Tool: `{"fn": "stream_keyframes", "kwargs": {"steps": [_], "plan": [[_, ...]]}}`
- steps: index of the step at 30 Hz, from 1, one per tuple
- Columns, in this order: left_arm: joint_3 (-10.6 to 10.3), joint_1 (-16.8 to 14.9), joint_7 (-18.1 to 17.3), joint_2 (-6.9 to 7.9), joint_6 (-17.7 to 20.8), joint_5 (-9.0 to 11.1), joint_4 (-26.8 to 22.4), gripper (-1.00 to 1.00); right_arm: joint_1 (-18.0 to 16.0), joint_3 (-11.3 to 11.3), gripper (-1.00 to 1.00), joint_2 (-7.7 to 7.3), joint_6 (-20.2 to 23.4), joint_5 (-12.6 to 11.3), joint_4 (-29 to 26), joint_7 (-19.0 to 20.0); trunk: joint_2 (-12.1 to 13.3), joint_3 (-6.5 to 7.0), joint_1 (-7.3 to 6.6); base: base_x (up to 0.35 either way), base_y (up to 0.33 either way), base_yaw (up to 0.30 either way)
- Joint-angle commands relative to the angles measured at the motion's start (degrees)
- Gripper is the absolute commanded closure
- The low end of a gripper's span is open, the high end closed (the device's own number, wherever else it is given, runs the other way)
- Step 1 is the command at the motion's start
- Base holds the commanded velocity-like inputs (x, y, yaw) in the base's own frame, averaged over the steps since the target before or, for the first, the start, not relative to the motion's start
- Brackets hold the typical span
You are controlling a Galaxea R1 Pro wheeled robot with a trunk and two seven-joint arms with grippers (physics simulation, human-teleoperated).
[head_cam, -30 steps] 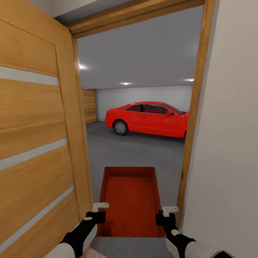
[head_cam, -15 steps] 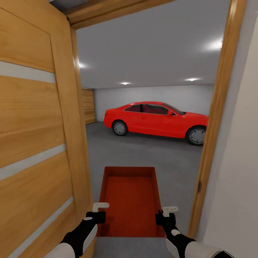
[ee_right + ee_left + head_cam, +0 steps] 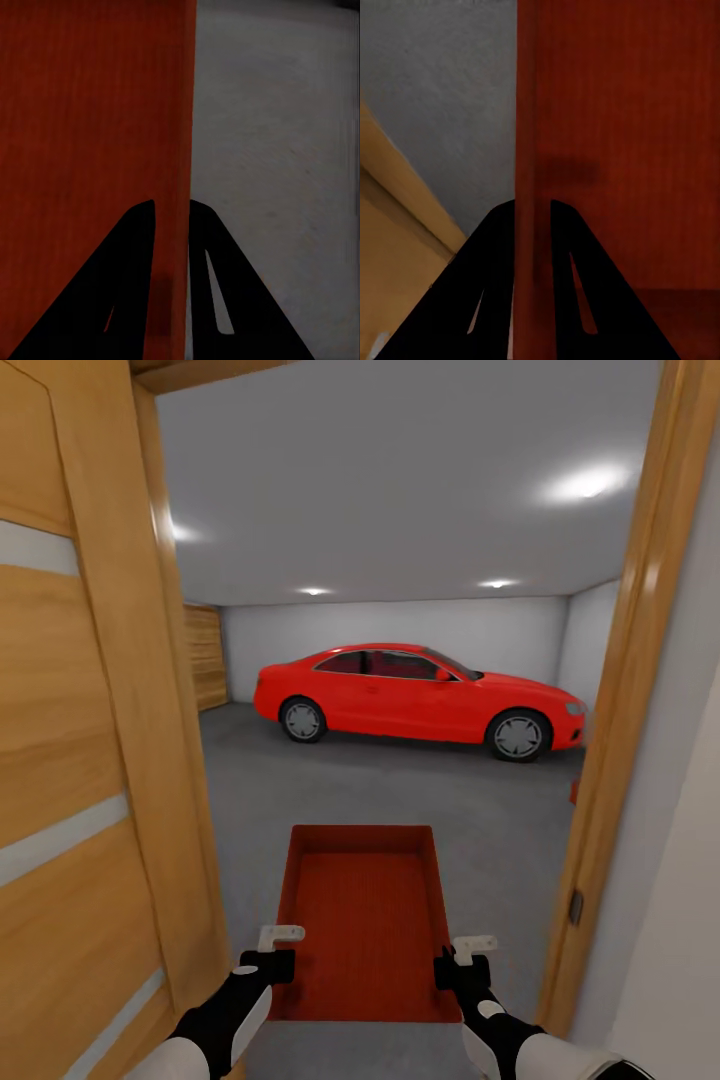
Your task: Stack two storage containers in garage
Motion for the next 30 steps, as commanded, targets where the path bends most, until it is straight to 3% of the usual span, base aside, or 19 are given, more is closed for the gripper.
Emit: {"fn": "stream_keyframes", "kwargs": {"steps": [1, 25, 30], "plan": [[-0.39, 0.0, 0.76, -0.01, 0.33, 0.42, -0.18, 1.0, -0.09, -1.58, 1.0, 0.06, -0.19, -0.61, 0.07, -0.18, -0.08, -0.1, 0.05, 0.289, 0.188, -0.241], [-0.39, 0.0, 0.77, -0.01, 0.33, 0.42, -0.18, 1.0, -0.09, -1.58, 1.0, 0.06, -0.19, -0.61, 0.07, -0.18, -0.08, -0.1, 0.05, 0.289, 0.191, -0.241], [-0.39, 0.0, 0.77, -0.01, 0.33, 0.42, -0.18, 1.0, -0.09, -1.58, 1.0, 0.06, -0.19, -0.61, 0.07, -0.18, -0.08, -0.1, 0.05, 0.289, 0.191, -0.1]]}}
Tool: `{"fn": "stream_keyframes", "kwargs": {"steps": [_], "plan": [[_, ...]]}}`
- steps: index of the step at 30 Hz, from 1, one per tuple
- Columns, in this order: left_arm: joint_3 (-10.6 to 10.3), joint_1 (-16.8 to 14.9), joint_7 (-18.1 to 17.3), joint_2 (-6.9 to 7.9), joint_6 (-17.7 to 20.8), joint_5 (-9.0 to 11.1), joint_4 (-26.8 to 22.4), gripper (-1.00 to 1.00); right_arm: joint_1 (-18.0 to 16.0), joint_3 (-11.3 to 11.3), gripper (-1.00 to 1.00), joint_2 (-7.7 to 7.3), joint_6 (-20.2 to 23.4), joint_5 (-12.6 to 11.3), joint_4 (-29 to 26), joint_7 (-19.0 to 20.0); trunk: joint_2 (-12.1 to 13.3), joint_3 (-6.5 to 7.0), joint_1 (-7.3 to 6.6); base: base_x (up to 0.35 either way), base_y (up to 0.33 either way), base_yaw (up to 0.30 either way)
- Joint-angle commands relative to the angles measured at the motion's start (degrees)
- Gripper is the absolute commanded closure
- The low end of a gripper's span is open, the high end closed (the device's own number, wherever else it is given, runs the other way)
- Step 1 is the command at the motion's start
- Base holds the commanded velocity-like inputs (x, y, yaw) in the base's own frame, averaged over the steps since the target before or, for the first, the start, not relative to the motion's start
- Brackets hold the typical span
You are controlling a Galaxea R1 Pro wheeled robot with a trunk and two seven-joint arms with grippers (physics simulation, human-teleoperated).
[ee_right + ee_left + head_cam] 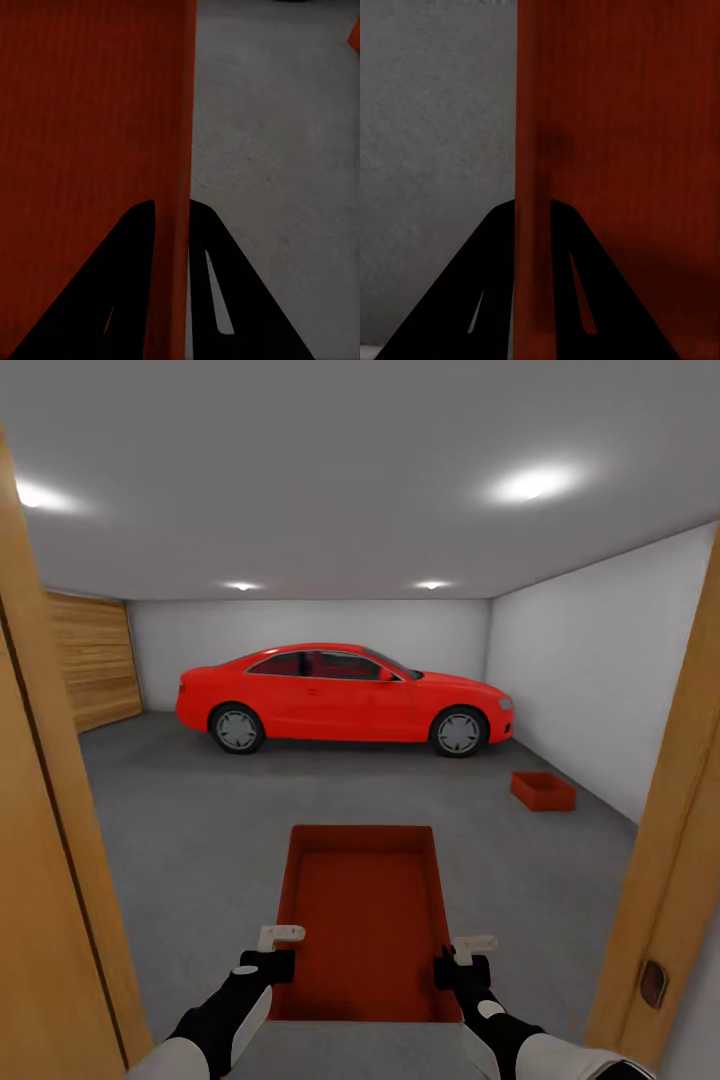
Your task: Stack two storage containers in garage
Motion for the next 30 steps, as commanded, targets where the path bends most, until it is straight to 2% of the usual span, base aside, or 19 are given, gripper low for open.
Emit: {"fn": "stream_keyframes", "kwargs": {"steps": [1, 24, 30], "plan": [[-0.38, -0.01, 0.75, -0.02, 0.31, 0.41, -0.16, 1.0, -0.09, -1.58, 1.0, 0.06, -0.2, -0.62, 0.06, -0.19, -0.08, -0.1, 0.05, 0.267, 0.175, -0.026], [-0.38, -0.01, 0.75, -0.06, 0.31, 0.41, -0.25, 1.0, -0.09, -1.58, 1.0, 0.06, -0.19, -0.62, 0.06, -0.19, -0.08, -0.1, 0.05, 0.019, 0.012, -0.002], [-0.38, -0.01, 0.75, -0.1, 0.31, 0.41, -0.25, 1.0, -0.09, -1.58, 1.0, 0.06, -0.2, -0.62, 0.06, -0.19, -0.08, -0.1, 0.05, 0.0, -0.104, 0.0]]}}
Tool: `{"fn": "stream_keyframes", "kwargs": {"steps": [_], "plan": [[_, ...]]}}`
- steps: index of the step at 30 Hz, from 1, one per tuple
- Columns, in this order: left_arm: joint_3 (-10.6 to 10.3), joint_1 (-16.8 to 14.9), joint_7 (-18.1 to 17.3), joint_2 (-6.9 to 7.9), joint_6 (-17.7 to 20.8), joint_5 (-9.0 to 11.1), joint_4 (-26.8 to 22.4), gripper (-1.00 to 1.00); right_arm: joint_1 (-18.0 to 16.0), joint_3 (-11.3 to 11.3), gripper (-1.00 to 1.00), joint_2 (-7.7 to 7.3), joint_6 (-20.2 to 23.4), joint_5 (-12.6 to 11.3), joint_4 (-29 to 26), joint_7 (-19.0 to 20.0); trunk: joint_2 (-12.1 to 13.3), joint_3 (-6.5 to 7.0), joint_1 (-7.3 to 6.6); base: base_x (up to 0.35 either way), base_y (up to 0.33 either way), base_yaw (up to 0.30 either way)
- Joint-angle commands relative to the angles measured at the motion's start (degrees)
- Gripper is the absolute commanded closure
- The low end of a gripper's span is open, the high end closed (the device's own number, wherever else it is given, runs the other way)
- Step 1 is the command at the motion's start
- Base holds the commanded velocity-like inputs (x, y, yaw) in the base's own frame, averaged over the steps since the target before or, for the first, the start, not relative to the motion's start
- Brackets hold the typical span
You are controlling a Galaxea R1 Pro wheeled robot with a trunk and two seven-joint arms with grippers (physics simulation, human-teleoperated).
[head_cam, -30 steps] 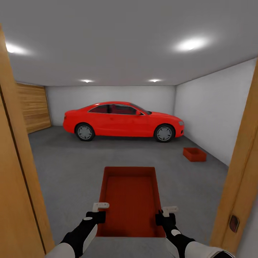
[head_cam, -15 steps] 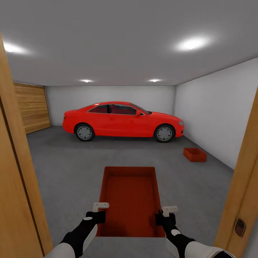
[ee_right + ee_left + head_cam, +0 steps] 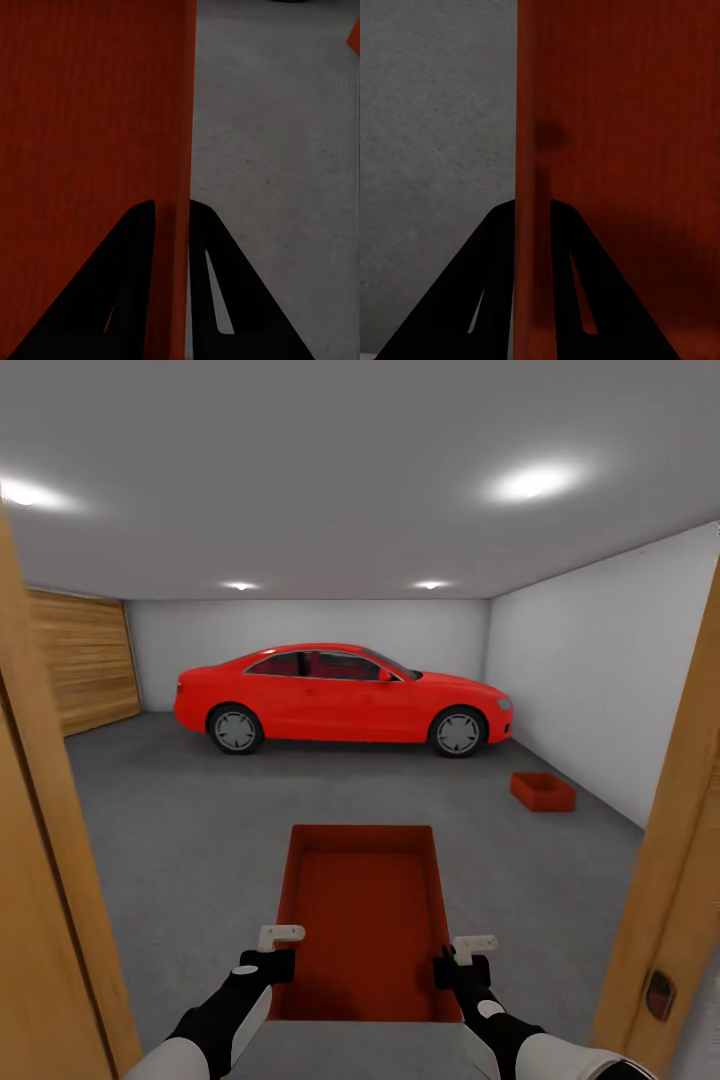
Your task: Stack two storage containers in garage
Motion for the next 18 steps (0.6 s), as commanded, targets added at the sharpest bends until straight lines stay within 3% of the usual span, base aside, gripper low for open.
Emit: {"fn": "stream_keyframes", "kwargs": {"steps": [1, 18], "plan": [[-0.33, -0.02, 0.8, -0.15, 0.31, 0.35, -0.19, 1.0, -0.07, -1.56, 1.0, 0.04, -0.16, -0.65, 0.06, -0.18, -0.09, -0.1, 0.02, 0.0, -0.165, 0.0], [-0.33, -0.02, 0.8, -0.19, 0.31, 0.35, -0.19, 1.0, -0.07, -1.56, 1.0, 0.04, -0.16, -0.65, 0.06, -0.18, -0.09, -0.1, 0.02, 0.0, -0.024, 0.0]]}}
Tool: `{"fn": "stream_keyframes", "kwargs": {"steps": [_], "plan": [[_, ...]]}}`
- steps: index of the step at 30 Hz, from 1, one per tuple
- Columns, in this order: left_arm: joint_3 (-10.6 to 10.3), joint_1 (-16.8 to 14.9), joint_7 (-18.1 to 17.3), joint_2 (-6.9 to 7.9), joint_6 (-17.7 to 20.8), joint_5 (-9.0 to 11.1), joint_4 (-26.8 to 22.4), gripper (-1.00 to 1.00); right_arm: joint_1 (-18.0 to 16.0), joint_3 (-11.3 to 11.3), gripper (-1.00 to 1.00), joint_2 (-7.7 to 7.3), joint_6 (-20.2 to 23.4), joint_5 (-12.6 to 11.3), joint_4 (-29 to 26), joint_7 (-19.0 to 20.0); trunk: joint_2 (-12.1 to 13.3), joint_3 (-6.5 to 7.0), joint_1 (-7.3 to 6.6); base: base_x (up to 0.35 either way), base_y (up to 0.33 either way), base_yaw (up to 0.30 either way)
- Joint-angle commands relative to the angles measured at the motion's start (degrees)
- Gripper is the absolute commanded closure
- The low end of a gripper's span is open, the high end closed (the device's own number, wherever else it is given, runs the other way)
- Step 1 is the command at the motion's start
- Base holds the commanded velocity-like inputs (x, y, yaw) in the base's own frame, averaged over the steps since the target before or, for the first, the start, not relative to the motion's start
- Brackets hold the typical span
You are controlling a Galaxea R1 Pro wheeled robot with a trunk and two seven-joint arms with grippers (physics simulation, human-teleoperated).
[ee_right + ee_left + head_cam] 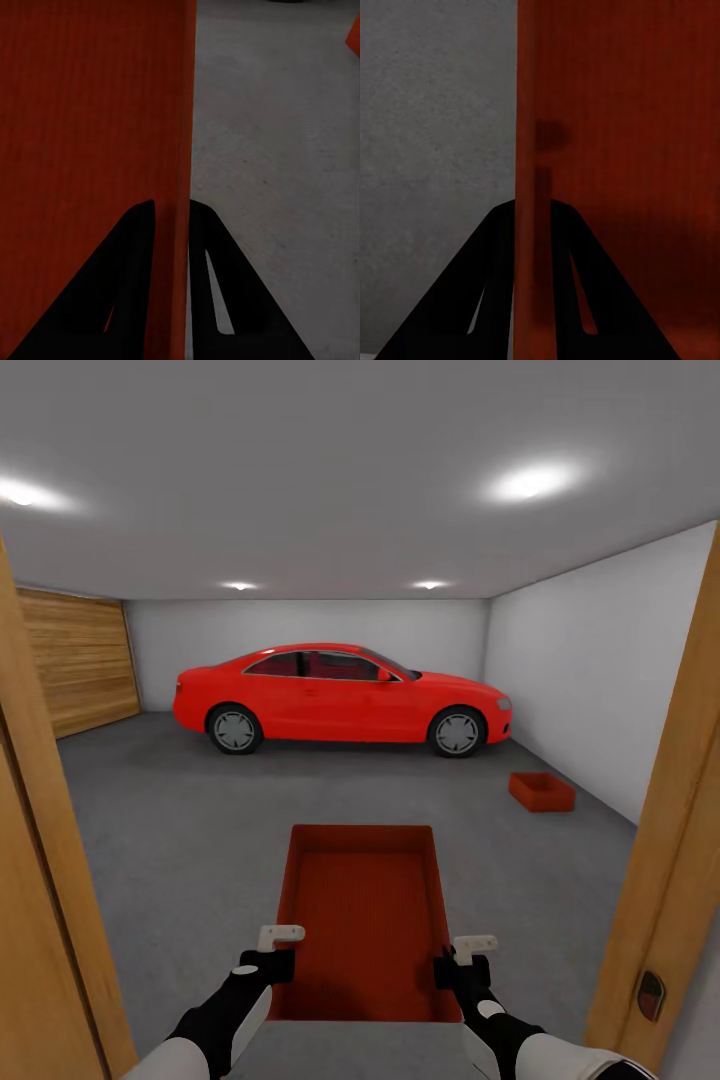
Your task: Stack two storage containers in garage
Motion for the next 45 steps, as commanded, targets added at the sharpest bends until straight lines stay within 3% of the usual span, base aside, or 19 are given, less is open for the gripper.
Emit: {"fn": "stream_keyframes", "kwargs": {"steps": [1, 10, 45], "plan": [[-0.32, -0.02, 0.79, -0.2, 0.31, 0.33, -0.19, 1.0, -0.08, -1.55, 1.0, 0.05, -0.17, -0.65, 0.07, -0.18, -0.08, -0.1, 0.01, 0.0, 0.0, 0.0], [-0.31, -0.02, 0.79, -0.13, 0.31, 0.33, -0.17, 1.0, -0.08, -1.55, 1.0, 0.05, -0.17, -0.65, 0.07, -0.18, -0.08, -0.1, 0.01, 0.125, 0.0, 0.0], [-0.32, -0.02, 0.79, -0.07, 0.3, 0.33, -0.1, 1.0, -0.08, -1.56, 1.0, -0.04, -0.17, -0.66, 0.07, -0.18, -0.08, -0.1, 0.01, 0.317, 0.0, 0.0]]}}
